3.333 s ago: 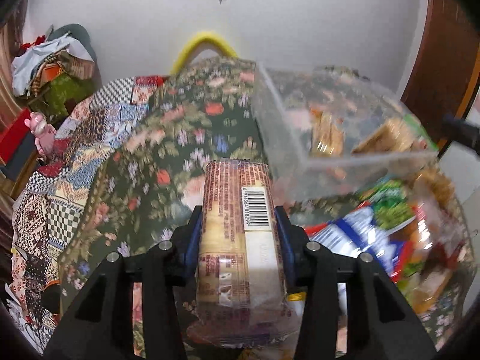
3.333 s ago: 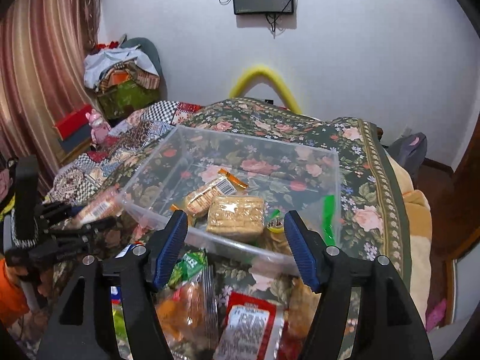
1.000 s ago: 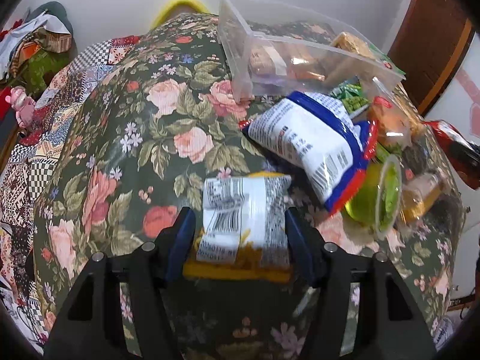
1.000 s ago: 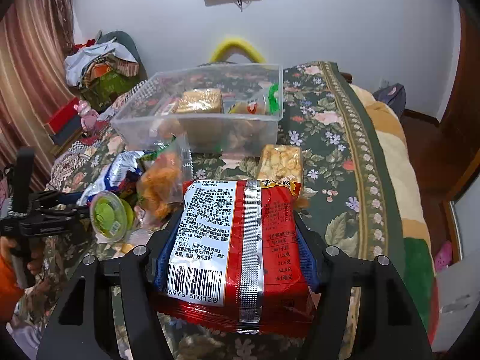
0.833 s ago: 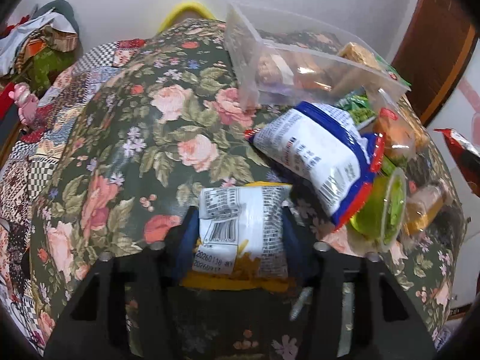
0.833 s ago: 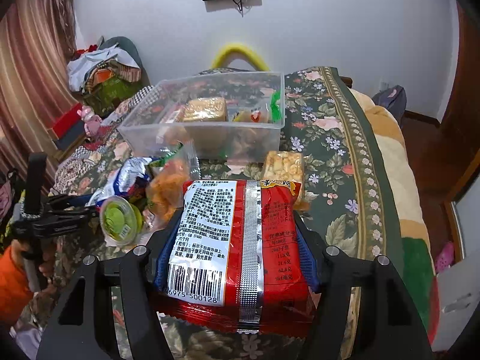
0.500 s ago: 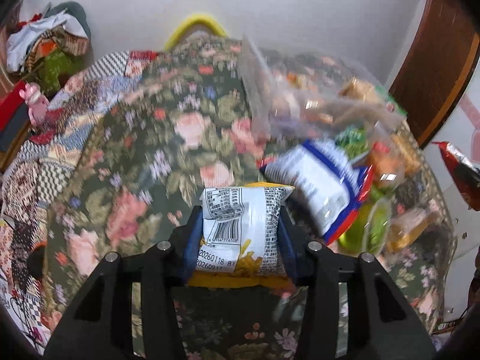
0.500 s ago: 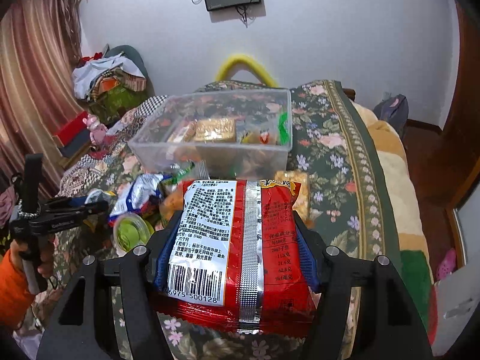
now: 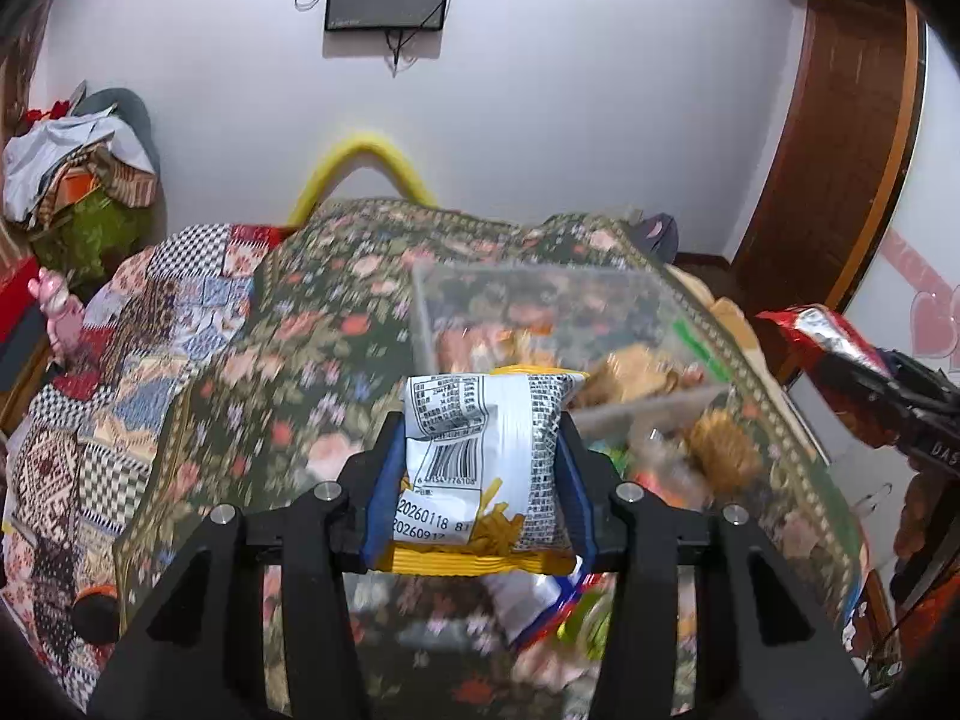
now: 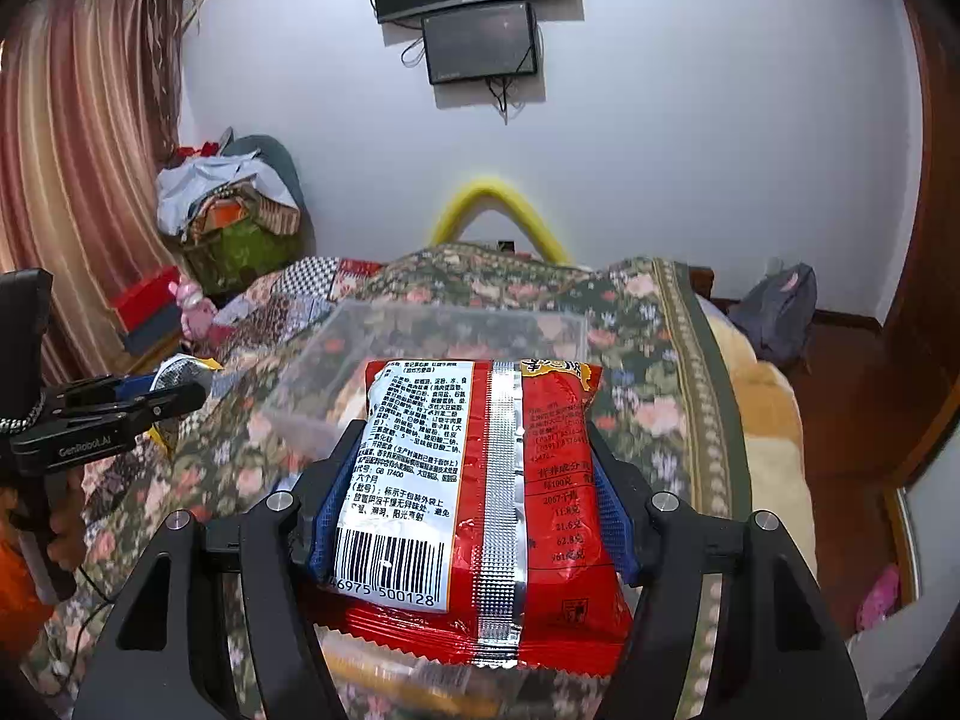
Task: Organize snacks
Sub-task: 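Lower both held snacks into the clear box and open both tools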
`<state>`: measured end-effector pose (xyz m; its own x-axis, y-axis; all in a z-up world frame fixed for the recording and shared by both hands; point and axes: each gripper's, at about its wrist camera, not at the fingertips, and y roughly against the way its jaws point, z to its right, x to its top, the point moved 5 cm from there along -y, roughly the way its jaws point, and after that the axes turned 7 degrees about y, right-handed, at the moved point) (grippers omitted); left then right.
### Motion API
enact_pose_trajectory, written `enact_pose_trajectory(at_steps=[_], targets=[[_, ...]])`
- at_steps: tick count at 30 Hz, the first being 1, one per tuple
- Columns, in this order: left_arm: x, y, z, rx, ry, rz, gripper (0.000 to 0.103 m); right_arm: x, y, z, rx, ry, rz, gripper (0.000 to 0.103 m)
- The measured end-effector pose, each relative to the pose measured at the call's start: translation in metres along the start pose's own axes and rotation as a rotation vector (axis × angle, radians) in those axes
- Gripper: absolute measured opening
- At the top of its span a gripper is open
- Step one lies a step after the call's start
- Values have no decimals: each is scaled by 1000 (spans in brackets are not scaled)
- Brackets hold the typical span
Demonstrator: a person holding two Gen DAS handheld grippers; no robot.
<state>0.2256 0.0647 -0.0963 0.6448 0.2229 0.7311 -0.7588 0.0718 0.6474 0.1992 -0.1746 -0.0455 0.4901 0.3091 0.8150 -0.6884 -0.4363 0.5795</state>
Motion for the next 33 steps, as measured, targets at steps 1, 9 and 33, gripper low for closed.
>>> enact_pose_trajectory(at_steps=[1,9,33], targets=[[3,0,2,-1,-3,7,46,3,-2,1,0,-1,4,63],[34,-30,24,-3,-27,22,47,31,-25,12,-19,8,33,64],[45,-154,12,74,-19,-118,47,18,-142,27,2,-12,-201,64]])
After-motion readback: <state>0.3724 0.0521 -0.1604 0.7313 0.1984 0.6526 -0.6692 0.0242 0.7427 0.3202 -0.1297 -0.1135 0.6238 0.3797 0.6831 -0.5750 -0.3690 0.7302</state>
